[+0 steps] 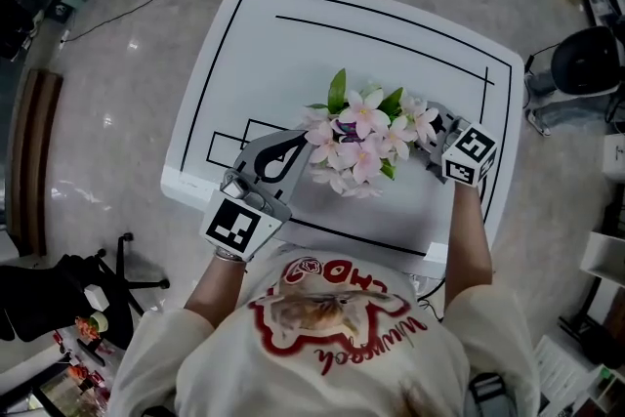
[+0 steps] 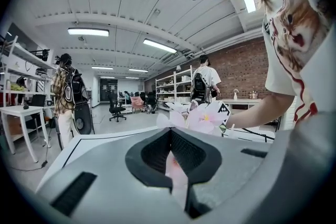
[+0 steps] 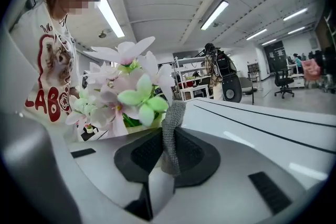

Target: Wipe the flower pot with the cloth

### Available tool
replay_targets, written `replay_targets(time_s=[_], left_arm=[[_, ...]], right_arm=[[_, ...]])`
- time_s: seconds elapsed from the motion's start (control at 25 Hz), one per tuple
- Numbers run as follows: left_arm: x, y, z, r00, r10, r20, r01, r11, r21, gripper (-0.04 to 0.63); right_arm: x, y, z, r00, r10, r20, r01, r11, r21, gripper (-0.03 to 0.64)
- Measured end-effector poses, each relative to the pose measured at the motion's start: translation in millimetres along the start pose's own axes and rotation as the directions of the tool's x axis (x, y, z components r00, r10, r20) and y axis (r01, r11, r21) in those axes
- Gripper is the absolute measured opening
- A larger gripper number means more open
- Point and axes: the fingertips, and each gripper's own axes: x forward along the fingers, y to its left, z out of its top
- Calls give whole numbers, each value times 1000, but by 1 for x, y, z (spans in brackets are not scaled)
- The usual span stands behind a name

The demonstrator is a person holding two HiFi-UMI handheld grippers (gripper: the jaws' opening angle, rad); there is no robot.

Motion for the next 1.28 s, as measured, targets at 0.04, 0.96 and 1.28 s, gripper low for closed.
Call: replay_targets(time_s=[0.04,0.96,1.28], left_arm=[[-1,-2,-1,1000,-6,-1,6,1000,1,3],[-27,-15,-4,995,-98,22,98,995,3,3],[-38,-15,-5,992,-121,33,121,993,7,3]], right_arm=[[-2,2,-1,1000,-12,0,12,1000,4,52],[-16,29,-18,963,-270,-14,270,960,76,52],[-17,40,-21,947,-322,-10,321,943,93,52]])
